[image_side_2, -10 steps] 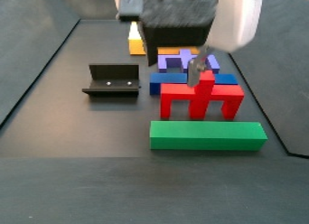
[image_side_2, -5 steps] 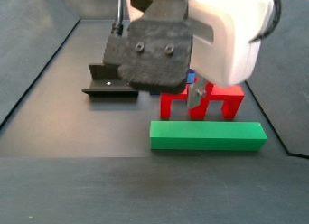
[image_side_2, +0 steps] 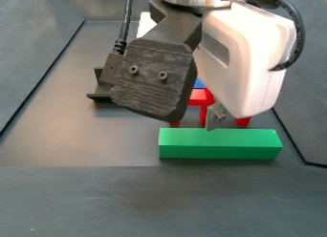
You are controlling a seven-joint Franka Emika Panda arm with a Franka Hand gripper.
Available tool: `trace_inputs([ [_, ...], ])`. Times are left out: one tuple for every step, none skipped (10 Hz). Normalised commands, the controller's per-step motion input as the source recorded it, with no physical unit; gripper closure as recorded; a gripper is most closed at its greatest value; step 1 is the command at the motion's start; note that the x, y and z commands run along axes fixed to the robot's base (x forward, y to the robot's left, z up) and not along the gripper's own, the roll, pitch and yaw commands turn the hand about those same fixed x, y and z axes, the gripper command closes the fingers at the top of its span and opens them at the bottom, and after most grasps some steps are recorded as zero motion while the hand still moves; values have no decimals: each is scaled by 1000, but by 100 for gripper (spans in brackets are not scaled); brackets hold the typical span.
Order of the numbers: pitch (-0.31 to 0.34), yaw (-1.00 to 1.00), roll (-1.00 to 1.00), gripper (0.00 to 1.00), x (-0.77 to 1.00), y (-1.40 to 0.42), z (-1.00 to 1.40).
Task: Pick up the green object. Move up. Move to above the board. Insert the green object.
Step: Pick up the green object.
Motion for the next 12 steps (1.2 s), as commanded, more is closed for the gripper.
trace_inputs([
  [-154, -411, -101, 0, 0, 63, -46],
  [-27, -423, 0, 0, 80, 0, -180],
  [-70, -557, 0, 0, 60, 0, -274],
  [-106, -586, 0, 0, 91, 0, -277],
  [-74, -526, 0, 0, 77, 46, -246],
  [-56, -520, 51, 0, 51, 69, -251],
  [-71, -483, 20, 0, 0, 109, -251],
  [-109, -349, 0, 0, -109, 180, -214],
  [-126, -257, 0, 0, -23, 163, -240],
  [-60, -111, 0, 0, 23, 114, -226],
  [-47, -54, -6, 0, 63, 0, -223],
  [-39, -114, -17, 0, 54, 0, -217],
])
